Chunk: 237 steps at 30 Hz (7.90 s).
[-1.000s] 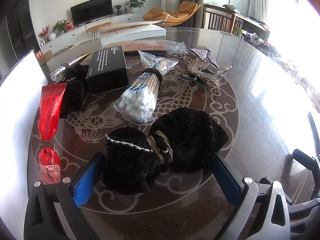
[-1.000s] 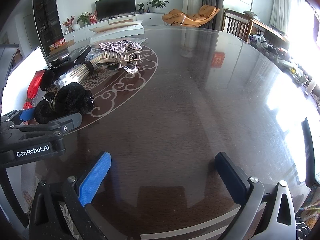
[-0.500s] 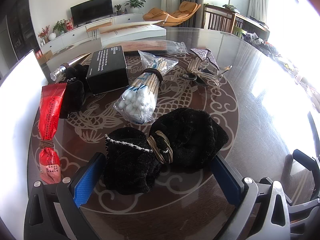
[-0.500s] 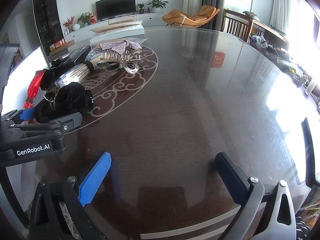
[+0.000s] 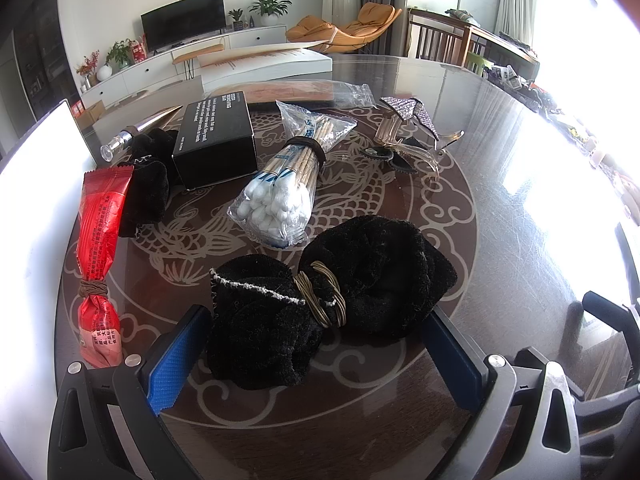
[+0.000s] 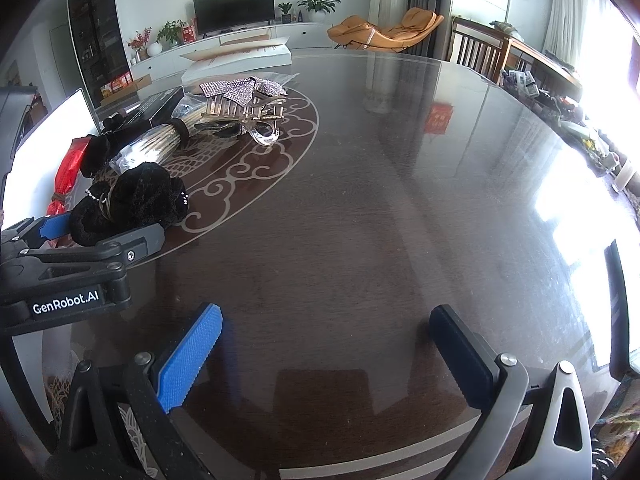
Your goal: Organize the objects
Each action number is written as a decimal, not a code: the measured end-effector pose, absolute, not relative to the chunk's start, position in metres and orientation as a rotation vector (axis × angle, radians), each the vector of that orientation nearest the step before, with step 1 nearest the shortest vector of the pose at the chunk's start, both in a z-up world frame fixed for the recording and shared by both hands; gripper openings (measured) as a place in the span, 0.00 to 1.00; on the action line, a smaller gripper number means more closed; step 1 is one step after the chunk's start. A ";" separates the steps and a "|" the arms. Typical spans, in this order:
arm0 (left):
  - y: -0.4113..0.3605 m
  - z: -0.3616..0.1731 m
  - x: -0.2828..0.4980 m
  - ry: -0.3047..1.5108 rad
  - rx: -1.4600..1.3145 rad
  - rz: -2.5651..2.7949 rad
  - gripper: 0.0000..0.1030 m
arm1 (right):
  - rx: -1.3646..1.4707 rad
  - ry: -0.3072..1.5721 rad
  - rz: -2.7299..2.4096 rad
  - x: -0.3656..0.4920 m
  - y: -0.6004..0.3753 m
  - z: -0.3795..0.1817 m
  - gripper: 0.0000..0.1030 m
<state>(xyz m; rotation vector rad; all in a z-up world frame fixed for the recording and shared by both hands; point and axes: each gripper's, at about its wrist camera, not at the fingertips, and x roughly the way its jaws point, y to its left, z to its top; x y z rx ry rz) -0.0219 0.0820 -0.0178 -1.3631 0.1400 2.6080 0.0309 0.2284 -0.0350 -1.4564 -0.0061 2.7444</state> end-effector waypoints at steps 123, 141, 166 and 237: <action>0.063 -0.019 -0.040 0.038 -1.424 2.725 1.00 | -1.474 -0.076 2.842 -0.029 0.224 -0.037 1.00; 0.063 -0.019 -0.040 0.038 -1.424 2.726 1.00 | -1.474 -0.076 2.842 -0.029 0.223 -0.036 1.00; 0.063 -0.019 -0.040 0.037 -1.424 2.726 1.00 | -1.474 -0.075 2.841 -0.029 0.224 -0.036 1.00; 0.062 -0.017 -0.041 0.048 -1.485 2.683 1.00 | -1.473 -0.070 2.840 -0.028 0.223 -0.036 1.00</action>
